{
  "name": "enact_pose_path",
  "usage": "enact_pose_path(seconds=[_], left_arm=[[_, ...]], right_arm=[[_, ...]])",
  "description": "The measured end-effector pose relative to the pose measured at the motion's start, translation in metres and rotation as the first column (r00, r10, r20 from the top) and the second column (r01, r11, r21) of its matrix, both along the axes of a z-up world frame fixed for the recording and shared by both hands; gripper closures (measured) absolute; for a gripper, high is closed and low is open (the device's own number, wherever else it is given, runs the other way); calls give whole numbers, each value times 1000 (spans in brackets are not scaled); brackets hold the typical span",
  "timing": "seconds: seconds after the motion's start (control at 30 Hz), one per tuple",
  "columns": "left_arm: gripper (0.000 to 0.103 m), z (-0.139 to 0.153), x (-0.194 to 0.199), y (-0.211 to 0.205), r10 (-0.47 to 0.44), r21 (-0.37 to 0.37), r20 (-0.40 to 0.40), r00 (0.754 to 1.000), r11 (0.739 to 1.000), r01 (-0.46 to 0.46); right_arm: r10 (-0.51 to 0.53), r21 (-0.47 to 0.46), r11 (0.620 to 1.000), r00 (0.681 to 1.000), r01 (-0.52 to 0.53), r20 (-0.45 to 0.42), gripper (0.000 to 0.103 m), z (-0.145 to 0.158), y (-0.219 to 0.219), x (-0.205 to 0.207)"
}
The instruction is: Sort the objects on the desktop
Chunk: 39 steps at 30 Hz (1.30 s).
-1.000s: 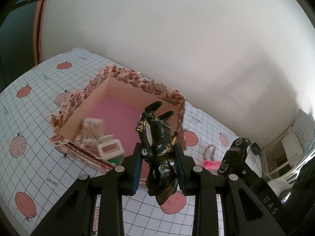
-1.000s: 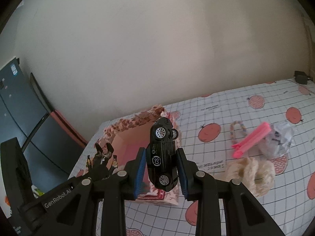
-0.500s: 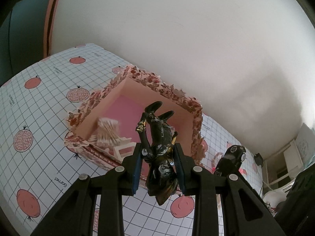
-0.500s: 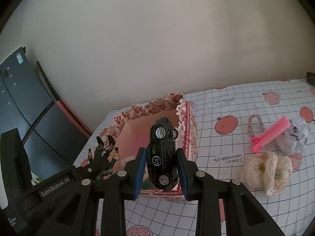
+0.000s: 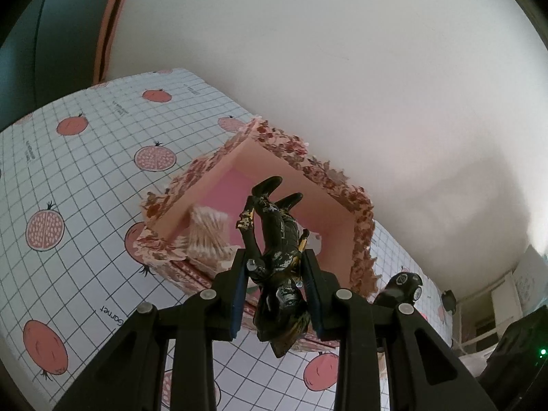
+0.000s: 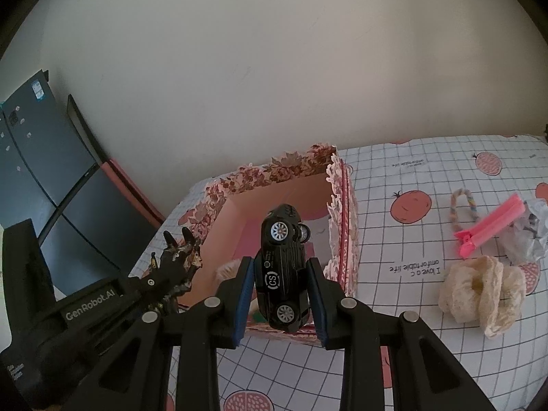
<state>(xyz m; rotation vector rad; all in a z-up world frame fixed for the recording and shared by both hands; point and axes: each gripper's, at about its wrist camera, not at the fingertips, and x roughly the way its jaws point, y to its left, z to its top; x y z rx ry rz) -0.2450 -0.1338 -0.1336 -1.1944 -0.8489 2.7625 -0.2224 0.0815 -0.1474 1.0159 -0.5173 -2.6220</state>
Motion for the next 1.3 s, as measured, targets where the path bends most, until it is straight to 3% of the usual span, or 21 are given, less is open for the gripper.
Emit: enact_pose_path(seconds=[0.43, 1.3], left_arm=[[71, -15, -7, -6, -1, 31, 31, 1000, 1000, 0], [70, -16, -9, -1, -9, 10, 61, 998, 1000, 8]], right_arm=[[17, -3, 1000, 999, -17, 29, 70, -12, -13, -6], [11, -29, 1000, 998, -9, 65, 68, -17, -11, -8]])
